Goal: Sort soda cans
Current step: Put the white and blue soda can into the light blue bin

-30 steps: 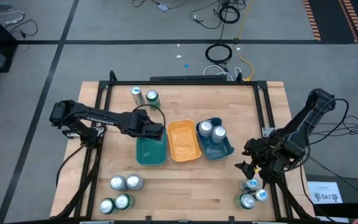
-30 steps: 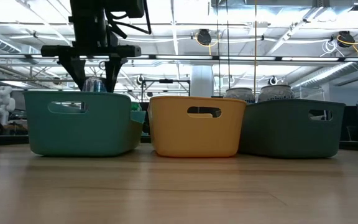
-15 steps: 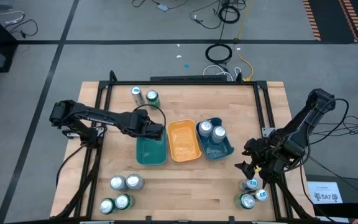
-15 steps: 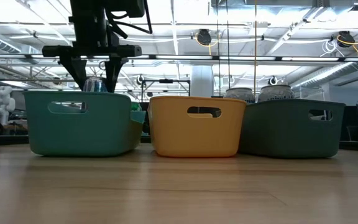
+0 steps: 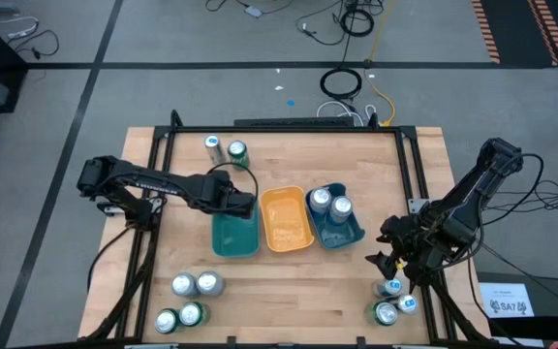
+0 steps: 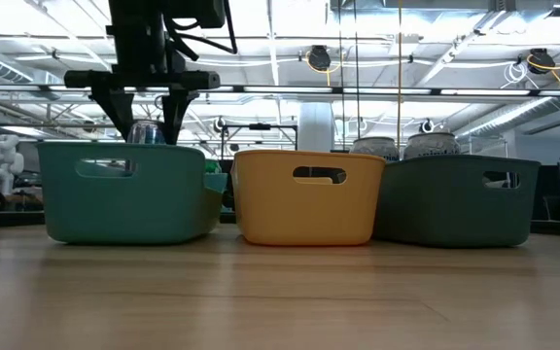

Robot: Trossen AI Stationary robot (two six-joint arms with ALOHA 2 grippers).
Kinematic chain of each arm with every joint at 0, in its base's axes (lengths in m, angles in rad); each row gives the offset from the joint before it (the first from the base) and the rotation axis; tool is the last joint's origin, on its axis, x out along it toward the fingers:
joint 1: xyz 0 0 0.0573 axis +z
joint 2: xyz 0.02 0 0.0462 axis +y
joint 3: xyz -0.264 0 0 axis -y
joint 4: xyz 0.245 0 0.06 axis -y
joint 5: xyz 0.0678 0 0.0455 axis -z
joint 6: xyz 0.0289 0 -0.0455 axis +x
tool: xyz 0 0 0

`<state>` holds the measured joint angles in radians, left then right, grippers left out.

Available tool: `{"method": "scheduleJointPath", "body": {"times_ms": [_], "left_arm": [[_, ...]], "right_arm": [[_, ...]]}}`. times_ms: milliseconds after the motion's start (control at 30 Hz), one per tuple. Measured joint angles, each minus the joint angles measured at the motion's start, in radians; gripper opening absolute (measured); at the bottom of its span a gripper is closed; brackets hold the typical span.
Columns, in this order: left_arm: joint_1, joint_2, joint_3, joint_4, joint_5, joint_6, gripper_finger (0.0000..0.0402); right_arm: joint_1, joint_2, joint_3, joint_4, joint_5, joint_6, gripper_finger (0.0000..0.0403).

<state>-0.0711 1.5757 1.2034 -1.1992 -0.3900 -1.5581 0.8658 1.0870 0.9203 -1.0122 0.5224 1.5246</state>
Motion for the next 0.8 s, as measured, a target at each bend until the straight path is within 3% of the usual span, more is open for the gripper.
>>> {"method": "scheduleJointPath", "body": {"times_ms": [300,533,800], "left_arm": [[0.0,0.0,0.0,-0.015,0.015,0.021,0.033],[0.0,-0.039,0.0,-0.025,0.05,0.029,0.0334],[0.012,-0.183,0.0,-0.021,0.049,0.104,0.0334]], "right_arm": [[0.0,0.0,0.0,0.011,0.0,0.0,0.0345],[0.0,0.0,0.0,0.011,0.0,-0.009,0.0345],[0.0,0.0,0.0,0.011,0.0,-0.018,0.0345]]}}
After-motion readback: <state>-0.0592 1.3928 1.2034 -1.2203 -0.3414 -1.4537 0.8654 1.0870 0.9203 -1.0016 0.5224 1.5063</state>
